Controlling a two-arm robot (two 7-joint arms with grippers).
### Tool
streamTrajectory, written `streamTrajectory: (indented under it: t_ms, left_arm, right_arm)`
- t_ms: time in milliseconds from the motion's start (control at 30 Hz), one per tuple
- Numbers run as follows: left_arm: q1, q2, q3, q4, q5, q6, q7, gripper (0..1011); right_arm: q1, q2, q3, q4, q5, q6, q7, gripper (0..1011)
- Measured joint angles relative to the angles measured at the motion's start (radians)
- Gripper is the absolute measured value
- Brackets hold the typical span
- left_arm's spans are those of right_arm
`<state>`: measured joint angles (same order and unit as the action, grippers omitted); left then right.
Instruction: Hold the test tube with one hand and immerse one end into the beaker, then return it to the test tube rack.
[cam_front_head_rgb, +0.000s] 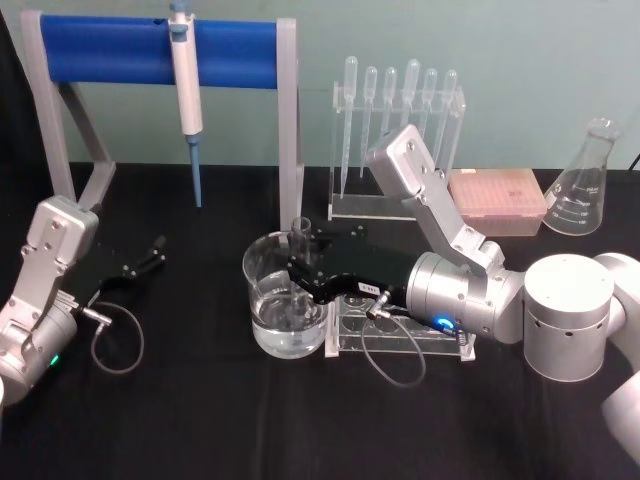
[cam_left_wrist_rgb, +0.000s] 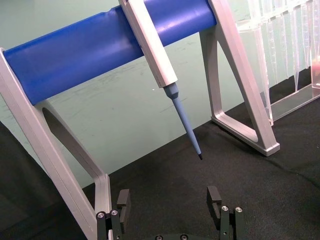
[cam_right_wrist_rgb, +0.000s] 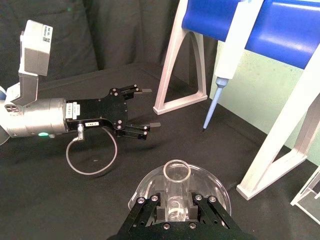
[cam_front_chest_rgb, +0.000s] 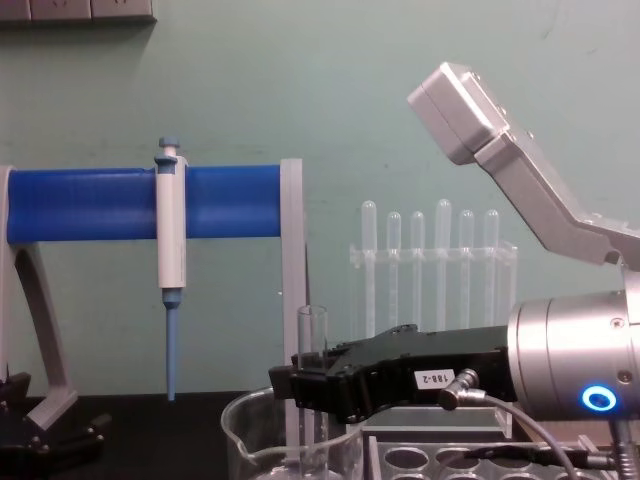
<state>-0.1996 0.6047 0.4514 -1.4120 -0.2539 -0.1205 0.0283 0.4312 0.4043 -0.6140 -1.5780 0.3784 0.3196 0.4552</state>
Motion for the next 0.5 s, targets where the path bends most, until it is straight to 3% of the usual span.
streamTrajectory:
  t_ms: [500]
  left_arm:
    - [0.000, 0.000, 0.000, 0.000, 0.000, 0.000, 0.000, 1000]
  right_arm:
    - [0.000, 0.000, 0.000, 0.000, 0.000, 0.000, 0.000, 228]
